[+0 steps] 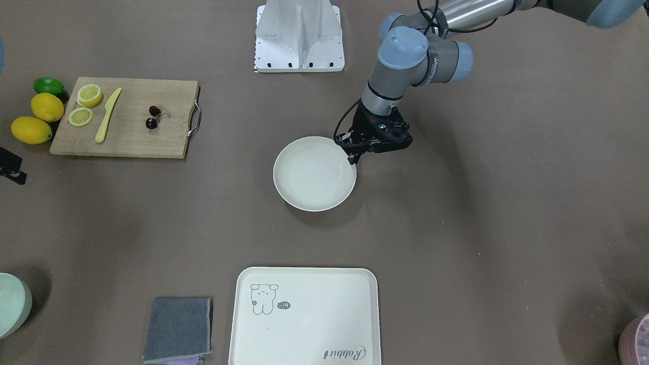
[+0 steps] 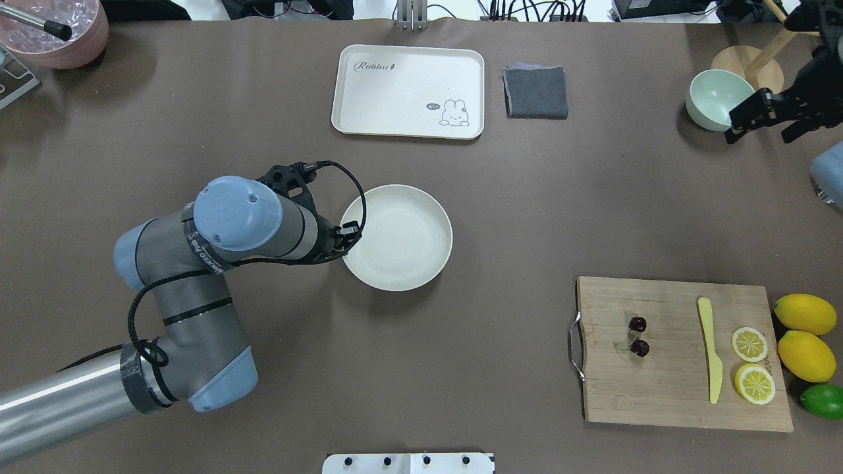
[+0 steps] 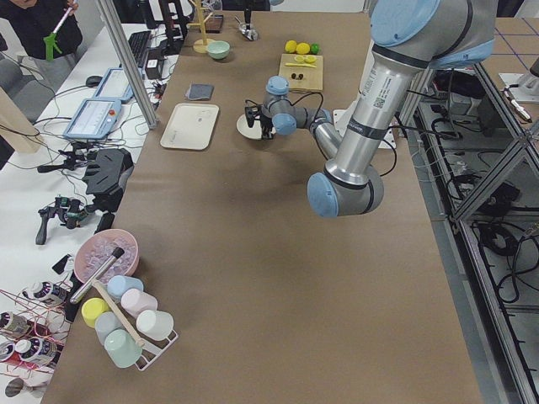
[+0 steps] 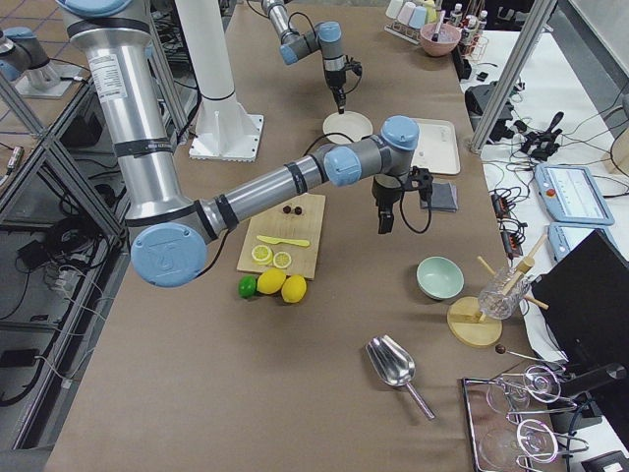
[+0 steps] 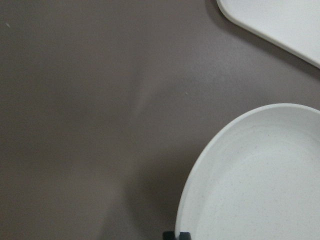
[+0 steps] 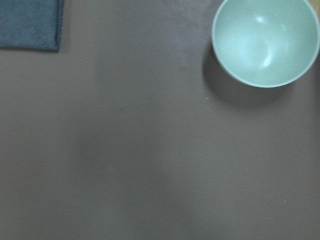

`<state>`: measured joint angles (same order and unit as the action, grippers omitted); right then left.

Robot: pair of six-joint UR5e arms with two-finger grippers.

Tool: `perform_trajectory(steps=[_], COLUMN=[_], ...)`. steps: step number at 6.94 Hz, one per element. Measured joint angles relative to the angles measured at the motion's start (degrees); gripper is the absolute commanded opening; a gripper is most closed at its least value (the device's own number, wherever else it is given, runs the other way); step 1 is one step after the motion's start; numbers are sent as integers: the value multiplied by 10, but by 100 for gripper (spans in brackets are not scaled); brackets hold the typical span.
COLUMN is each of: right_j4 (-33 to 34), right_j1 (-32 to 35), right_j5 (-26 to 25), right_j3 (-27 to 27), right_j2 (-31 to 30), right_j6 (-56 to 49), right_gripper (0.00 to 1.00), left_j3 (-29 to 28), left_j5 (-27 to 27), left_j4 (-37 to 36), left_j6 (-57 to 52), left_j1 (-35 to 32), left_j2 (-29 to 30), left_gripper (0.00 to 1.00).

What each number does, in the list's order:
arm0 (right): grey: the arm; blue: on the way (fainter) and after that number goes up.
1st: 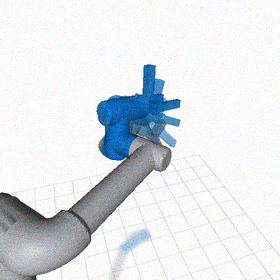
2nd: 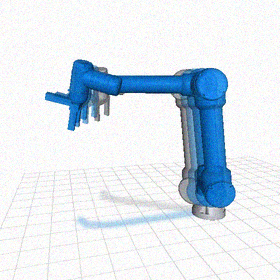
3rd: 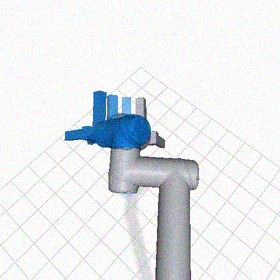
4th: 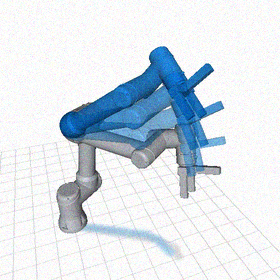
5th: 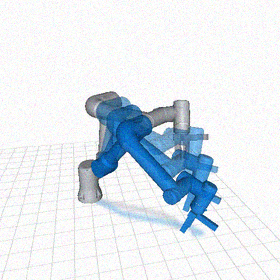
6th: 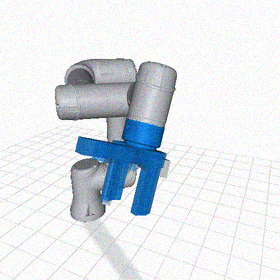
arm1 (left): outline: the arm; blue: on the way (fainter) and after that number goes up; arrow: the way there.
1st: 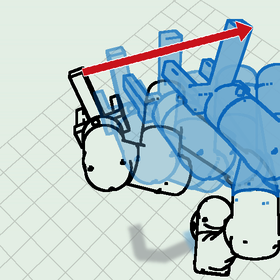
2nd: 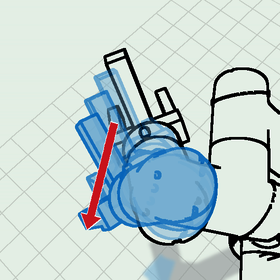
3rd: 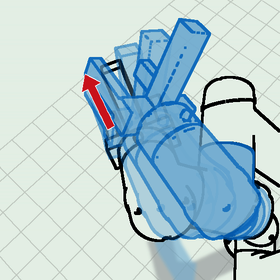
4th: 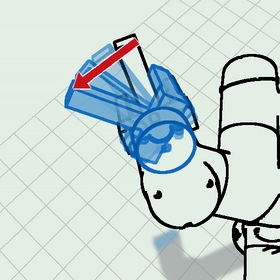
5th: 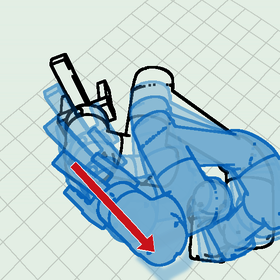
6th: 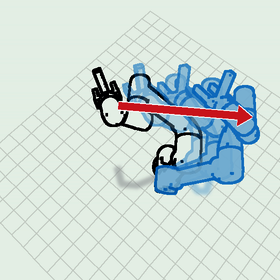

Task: Place red cherry on plate
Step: 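Release the plate, draw back left arm while right arm reaches toward cherries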

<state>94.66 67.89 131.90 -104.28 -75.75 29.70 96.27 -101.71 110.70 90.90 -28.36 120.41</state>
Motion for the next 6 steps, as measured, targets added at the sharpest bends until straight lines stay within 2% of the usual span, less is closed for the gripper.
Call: perform_trajectory(steps=[3, 5, 6], right_j4=[0, -13, -68], right_j1=[-119, -186, -215], right_j5=[-48, -65, -80], right_j3=[-82, -124, -134], right_j2=[13, -29, -70], right_j6=[127, 190, 231], right_gripper=[100, 100, 100], left_j3=[0, 0, -1], left_j5=[28, 33, 33], left_j4=[-1, 0, -1], left_j6=[-14, -85, -102], left_j1=[2, -50, -76], left_j2=[0, 0, -1], left_gripper=[98, 98, 98])
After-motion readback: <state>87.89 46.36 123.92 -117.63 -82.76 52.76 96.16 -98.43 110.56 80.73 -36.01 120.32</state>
